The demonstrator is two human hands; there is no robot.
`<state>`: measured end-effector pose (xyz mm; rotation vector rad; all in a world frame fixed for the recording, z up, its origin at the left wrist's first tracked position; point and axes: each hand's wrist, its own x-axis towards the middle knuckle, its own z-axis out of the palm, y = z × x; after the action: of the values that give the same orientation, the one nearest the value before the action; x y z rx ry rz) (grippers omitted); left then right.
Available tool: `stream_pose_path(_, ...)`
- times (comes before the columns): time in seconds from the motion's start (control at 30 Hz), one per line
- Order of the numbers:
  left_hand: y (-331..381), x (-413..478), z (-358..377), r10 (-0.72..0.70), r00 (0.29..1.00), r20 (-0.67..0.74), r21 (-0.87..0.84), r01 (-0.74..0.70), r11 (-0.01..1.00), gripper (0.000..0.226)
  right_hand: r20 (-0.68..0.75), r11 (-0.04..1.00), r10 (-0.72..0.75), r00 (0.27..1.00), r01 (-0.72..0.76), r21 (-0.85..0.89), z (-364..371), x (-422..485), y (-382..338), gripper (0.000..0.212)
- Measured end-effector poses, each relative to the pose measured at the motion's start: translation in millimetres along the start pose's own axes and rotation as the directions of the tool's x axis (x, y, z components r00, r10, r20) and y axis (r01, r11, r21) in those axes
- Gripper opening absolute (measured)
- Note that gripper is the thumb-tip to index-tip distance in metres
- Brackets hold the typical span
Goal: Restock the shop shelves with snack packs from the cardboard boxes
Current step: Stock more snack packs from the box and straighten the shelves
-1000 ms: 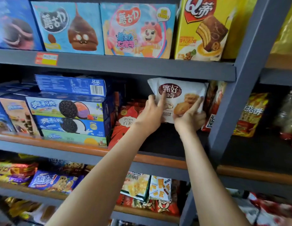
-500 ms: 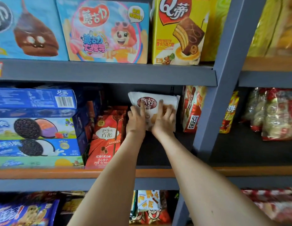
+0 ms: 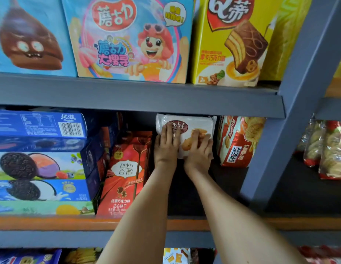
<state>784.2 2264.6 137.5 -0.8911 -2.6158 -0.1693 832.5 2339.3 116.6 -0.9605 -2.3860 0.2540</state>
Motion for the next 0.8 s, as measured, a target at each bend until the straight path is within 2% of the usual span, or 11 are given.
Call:
stream_pose_path(0.2, -1.7, -3.1, 0.9, 0.009, 1.000, -0.004, -0.035, -0.009, 0.999, 0.065, -0.005, 0.999, 0.034, 0.999, -0.034, 0.027, 3.5, -2.6, -5.7, 0.070)
stream_pose_path(0.33, -7.5, -15.6, -10.9, 0.031, 0.995, 0.098, -0.031, -0.028, 0.999, 0.065, -0.002, 0.993, 0.058, 0.998, -0.058, 0.108, 5.5, -12.1, -17.3, 0.065)
stream_pose_path(0.4, -7.8, -24.0, -19.5, 0.029, 0.986, 0.165, -0.023, -0.026, 0.999, 0.062, 0.049, 0.986, 0.048, 0.998, -0.055, 0.159, 2.0, -18.5, -23.4, 0.061)
stream_pose_path(0.5, -10.7, -31.8, -32.4, -0.016, 0.982, 0.189, -0.001, 0.016, 1.000, 0.054, 0.173, 0.959, 0.033, 0.984, -0.080, 0.273, -10.1, -26.4, -31.0, 0.062)
stream_pose_path(0.57, -12.6, -42.7, -46.6, -0.069, 0.983, 0.168, -0.007, 0.071, 0.997, 0.052, 0.261, 0.898, 0.019, 0.965, -0.131, 0.420, -24.8, -33.5, -38.2, 0.057)
stream_pose_path(0.67, -10.2, -70.9, -83.2, -0.117, 0.987, 0.114, -0.066, 0.125, 0.990, 0.046, 0.333, 0.746, -0.017, 0.943, -0.210, 0.632, -51.6, -48.9, -44.1, 0.046)
stream_pose_path(0.73, -5.1, -100.8, -107.4, -0.163, 0.986, 0.024, -0.166, 0.165, 0.972, 0.044, 0.295, 0.694, -0.175, 0.939, -0.095, 0.713, -68.5, -65.0, -43.4, 0.049)
stream_pose_path(0.8, 1.2, -136.3, -122.2, -0.239, 0.960, -0.149, -0.253, 0.197, 0.947, 0.048, 0.171, 0.607, -0.347, 0.922, 0.082, 0.791, -83.9, -86.9, -42.8, 0.050)
